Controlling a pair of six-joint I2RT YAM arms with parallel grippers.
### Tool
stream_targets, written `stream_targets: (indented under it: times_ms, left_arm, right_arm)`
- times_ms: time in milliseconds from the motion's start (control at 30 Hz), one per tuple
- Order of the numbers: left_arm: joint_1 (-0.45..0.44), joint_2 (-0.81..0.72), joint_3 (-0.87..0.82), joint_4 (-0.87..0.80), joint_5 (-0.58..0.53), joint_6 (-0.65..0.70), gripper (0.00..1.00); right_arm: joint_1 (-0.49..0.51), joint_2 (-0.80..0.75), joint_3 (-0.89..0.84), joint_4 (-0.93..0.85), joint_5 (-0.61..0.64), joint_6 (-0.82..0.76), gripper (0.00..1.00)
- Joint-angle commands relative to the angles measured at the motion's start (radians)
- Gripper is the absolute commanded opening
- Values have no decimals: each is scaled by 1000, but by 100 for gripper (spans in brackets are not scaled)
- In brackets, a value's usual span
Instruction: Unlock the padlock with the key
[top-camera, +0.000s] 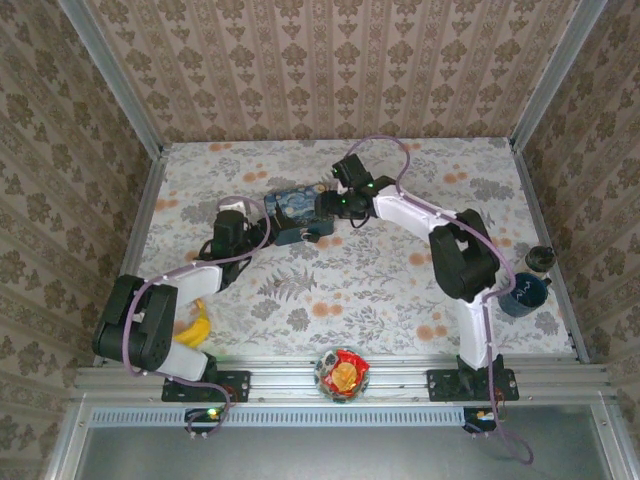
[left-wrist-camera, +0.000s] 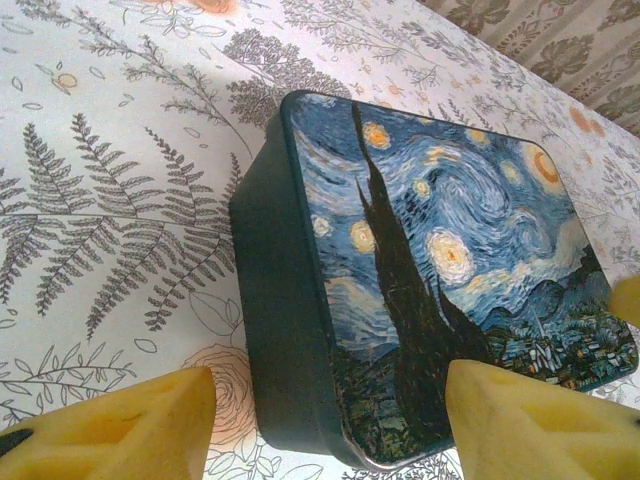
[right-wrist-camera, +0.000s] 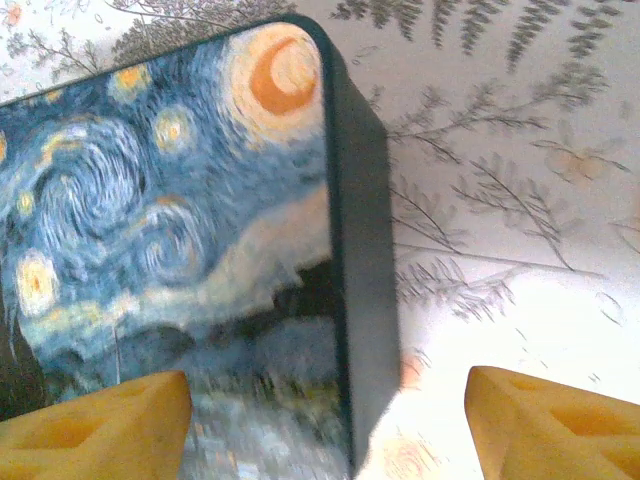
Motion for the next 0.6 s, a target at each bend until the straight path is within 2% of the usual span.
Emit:
stream_targets:
  times_ms: [0, 133, 300, 467, 567]
  left_arm:
    - [1, 7, -2, 20, -14, -32, 62]
    - [15, -6, -17, 6, -40, -58, 65]
    - [43, -51, -51, -4, -87, -77, 72]
    - [73, -104, -79, -31, -113, -90, 87]
    - [92, -142, -93, -55, -130, -92, 100]
  right_arm:
    - [26, -107, -78, 13, 82, -47, 74]
    - [82, -193, -183, 23, 135, -66, 70]
    - [202, -236, -261, 24, 168, -42, 60]
    - [334, -184, -228, 8, 175, -41, 56]
    - [394, -124, -171, -2, 158, -51, 54]
